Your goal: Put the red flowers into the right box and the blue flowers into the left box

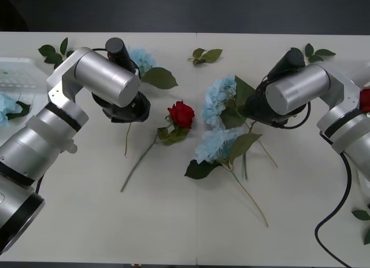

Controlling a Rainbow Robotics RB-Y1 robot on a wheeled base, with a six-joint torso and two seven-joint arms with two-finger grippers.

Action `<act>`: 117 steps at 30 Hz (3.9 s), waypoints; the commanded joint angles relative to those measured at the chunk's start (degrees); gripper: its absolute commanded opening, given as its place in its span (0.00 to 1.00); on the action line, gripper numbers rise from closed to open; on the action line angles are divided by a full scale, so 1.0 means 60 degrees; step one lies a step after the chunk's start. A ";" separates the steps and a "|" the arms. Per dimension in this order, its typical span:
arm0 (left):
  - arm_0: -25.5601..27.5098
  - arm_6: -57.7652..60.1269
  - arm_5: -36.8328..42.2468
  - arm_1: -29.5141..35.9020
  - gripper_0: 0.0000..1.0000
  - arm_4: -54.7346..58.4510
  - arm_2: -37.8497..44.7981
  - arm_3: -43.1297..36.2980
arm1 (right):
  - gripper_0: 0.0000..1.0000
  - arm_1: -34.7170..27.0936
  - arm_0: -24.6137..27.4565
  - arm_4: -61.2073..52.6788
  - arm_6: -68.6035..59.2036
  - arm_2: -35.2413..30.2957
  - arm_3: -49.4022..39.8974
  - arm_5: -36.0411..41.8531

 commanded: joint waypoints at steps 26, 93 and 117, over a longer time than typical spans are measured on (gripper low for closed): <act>0.3694 -0.5624 0.2448 0.2239 0.00 0.2239 0.7110 -0.6074 | 0.00 -0.6117 0.0998 -0.1069 0.7110 -0.0150 -0.1995 -0.0789; 0.4470 -0.8407 0.1027 0.5198 1.00 0.3528 0.6787 -0.3393 | 1.00 -0.6410 0.1525 -0.2006 0.8077 -0.0882 -0.3079 -0.0379; 0.2961 -0.9227 -0.0951 0.4319 1.00 0.7044 0.2085 -0.4009 | 1.00 -0.2748 0.0148 0.0030 0.7901 0.0627 -0.3723 0.1657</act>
